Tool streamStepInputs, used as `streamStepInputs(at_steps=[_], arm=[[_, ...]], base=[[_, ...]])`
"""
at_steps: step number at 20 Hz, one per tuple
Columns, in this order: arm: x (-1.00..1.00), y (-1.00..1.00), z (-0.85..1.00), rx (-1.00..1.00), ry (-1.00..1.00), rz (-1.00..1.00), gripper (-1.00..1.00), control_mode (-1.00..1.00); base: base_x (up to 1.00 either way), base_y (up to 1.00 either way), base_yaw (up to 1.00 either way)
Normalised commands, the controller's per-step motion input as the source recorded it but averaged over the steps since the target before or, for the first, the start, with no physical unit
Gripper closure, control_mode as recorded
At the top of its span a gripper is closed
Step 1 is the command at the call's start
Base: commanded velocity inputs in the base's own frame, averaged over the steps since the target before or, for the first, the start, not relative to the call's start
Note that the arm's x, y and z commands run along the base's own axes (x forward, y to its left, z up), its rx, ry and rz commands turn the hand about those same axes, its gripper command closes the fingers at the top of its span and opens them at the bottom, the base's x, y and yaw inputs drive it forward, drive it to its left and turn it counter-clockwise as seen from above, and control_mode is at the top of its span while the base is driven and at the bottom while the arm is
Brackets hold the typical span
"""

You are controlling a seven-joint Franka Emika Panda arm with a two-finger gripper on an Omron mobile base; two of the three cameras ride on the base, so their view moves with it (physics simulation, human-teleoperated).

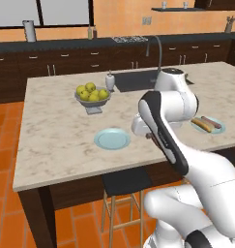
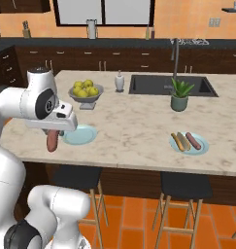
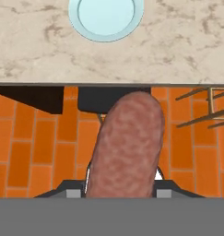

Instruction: Place one bun and one sausage from the bowl on each plate.

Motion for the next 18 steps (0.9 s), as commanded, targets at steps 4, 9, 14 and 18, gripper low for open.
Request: streamStepInputs(at_steps=[4,9,14,18], arm=[[0.75,0.18,-0.08,0.0,0.05,0.0,1.0,-1.0],[0.9,0.13,-0.47,0.0,0.05,0.0,1.0,-1.0],[1.0,0.53,-1.0,0.0,0.08,0.0,1.0,-1.0],[0.95,0.44,-0.31,0.0,0.05,0.0,1.0,-1.0]], base=[[0.0,0.0,0.0],[0.0,0.0,0.0],[0.0,0.0,0.0],[0.0,0.0,0.0]])
